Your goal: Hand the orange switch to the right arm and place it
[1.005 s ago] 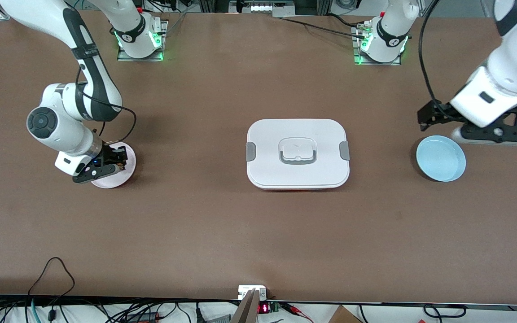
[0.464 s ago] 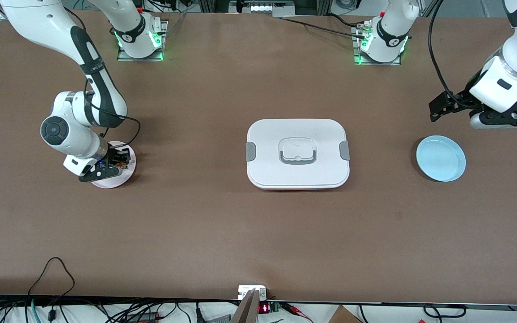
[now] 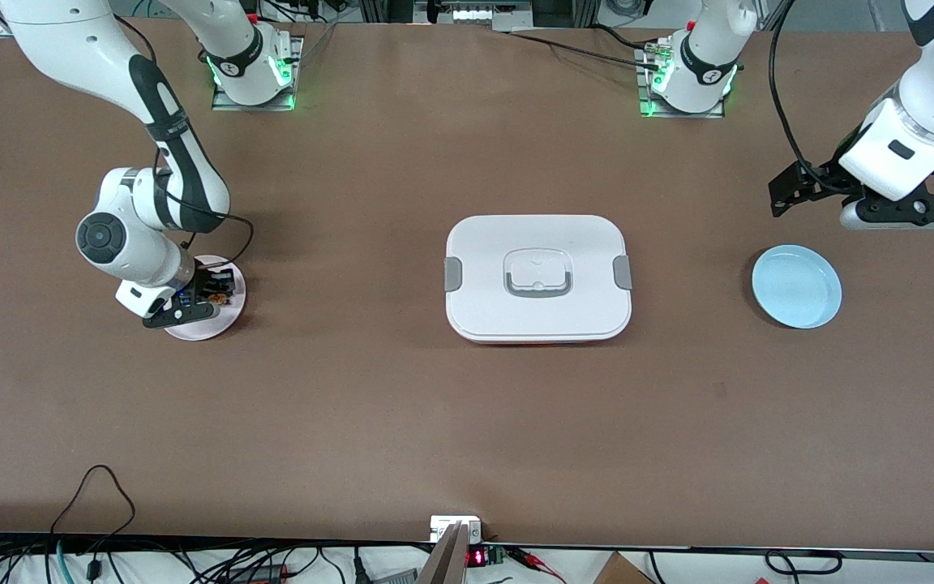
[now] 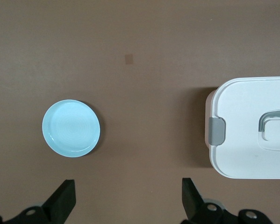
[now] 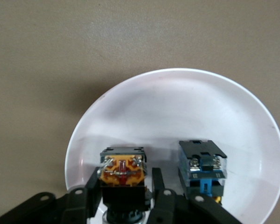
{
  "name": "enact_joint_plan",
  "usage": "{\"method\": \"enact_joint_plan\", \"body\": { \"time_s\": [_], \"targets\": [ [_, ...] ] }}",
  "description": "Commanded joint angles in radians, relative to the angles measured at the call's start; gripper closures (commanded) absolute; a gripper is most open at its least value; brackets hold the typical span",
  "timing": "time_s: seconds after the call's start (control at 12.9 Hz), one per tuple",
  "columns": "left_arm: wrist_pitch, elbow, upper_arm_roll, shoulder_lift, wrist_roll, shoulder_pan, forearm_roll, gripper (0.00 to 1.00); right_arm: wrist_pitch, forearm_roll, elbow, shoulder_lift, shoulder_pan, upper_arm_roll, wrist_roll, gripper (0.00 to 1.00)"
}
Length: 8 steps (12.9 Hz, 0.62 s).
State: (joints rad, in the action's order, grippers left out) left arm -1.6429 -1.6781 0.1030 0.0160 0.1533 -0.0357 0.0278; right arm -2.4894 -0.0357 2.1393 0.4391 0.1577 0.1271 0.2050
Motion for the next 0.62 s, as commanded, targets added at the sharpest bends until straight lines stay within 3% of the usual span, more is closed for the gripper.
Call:
{"method": "enact_joint_plan", "body": {
  "time_s": [0.0,0.15,0.54],
  "targets": [
    [0.018,0.020,0.015,0.005,0.005,-0.004,0.004,0.00,-0.008,0.019,0.007,-0.023,-0.006,-0.004,-0.019,0.00],
    [0.023,0.021,0.014,0.005,0.005,0.003,0.003,0.00,0.015,0.014,-0.028,-0.072,-0.006,-0.003,-0.013,0.00],
    [0.028,0.029,0.014,-0.002,0.005,0.007,0.003,0.00,0.252,0.020,-0.194,-0.233,0.035,-0.003,-0.012,0.00]
  ]
}}
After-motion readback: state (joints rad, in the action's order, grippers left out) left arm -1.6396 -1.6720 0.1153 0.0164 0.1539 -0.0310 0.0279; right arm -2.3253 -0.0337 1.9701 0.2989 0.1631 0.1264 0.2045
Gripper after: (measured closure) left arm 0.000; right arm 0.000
